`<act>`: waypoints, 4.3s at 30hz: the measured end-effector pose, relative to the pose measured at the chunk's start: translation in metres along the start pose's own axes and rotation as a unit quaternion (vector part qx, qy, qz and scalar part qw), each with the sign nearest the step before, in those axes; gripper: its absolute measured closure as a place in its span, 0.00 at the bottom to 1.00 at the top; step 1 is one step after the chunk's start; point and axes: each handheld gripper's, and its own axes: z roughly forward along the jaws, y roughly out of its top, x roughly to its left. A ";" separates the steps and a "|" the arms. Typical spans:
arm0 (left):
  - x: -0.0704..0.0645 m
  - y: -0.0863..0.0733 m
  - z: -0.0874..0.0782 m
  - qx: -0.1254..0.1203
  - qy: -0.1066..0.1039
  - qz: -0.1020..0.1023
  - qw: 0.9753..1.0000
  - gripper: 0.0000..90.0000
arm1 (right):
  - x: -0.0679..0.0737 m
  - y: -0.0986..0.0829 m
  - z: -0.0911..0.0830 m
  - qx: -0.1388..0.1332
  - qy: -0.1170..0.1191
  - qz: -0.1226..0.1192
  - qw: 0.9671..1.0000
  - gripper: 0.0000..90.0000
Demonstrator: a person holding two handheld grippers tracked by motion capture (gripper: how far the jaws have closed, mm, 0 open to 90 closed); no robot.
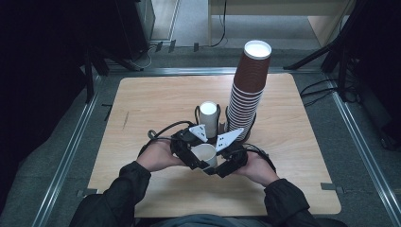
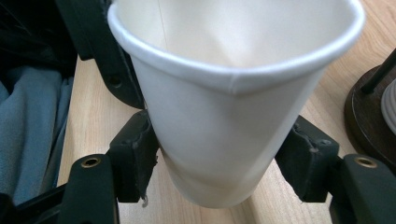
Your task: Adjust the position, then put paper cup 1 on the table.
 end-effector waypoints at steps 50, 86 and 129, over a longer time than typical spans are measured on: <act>0.005 -0.028 -0.017 -0.146 -0.005 -0.034 0.989 0.34 | -0.006 0.001 -0.020 -0.030 0.013 0.024 0.999 0.26; 0.039 -0.065 -0.048 -0.126 0.039 -0.097 0.986 0.33 | -0.007 -0.016 -0.046 -0.019 -0.087 0.071 0.993 0.23; 0.102 -0.139 -0.083 -0.114 0.172 -0.204 0.957 0.31 | -0.013 -0.024 -0.051 -0.003 -0.088 0.061 0.994 0.23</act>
